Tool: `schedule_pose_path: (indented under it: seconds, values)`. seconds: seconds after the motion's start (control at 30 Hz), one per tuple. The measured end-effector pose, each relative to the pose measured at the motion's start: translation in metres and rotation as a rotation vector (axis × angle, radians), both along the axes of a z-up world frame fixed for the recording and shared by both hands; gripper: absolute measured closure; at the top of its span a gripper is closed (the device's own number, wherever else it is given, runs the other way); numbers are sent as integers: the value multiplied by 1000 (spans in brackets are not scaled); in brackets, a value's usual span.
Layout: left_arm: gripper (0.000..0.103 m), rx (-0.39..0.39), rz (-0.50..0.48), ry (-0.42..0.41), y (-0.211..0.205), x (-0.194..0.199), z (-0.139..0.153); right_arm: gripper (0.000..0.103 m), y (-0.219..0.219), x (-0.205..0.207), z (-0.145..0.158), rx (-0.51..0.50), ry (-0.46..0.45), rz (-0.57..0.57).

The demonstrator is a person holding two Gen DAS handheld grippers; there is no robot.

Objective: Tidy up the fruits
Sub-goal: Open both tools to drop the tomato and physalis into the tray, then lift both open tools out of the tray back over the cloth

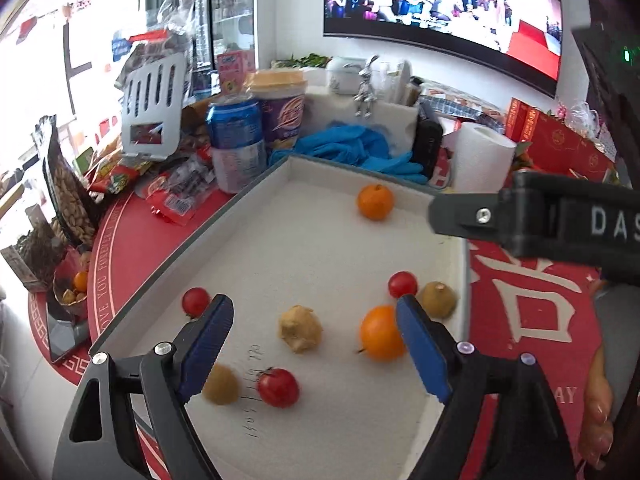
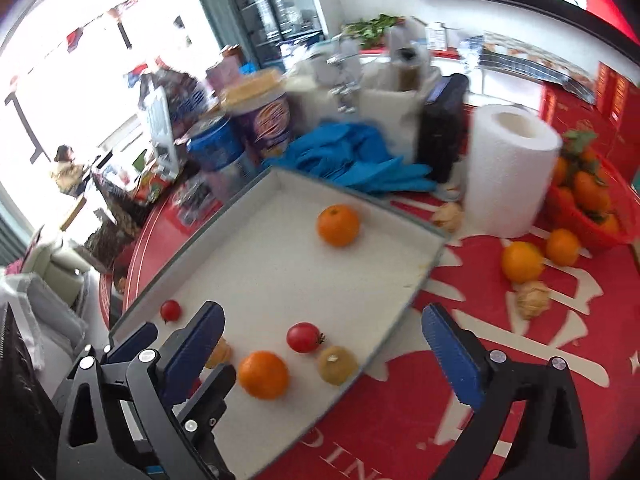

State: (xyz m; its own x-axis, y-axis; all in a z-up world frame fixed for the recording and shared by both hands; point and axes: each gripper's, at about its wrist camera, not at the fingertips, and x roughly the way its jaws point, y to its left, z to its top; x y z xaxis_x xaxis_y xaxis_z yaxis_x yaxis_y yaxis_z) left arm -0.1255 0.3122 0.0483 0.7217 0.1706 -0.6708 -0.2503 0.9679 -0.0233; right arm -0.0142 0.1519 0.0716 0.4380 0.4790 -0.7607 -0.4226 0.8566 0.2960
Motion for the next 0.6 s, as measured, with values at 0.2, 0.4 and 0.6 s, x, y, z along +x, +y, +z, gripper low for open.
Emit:
schedule_pose_path:
  seconds: [0.2, 0.4, 0.6]
  values:
    - [17, -3, -146, -20, -49, -1, 17, 1, -75, -1, -11, -6, 32, -204]
    - [17, -12, -306, 60, -125, 17, 6, 1, -160, -9, -39, -79, 94, -389]
    - [17, -8, -356, 144, -182, 42, -23, 1, -219, -20, -57, -149, 102, -502]
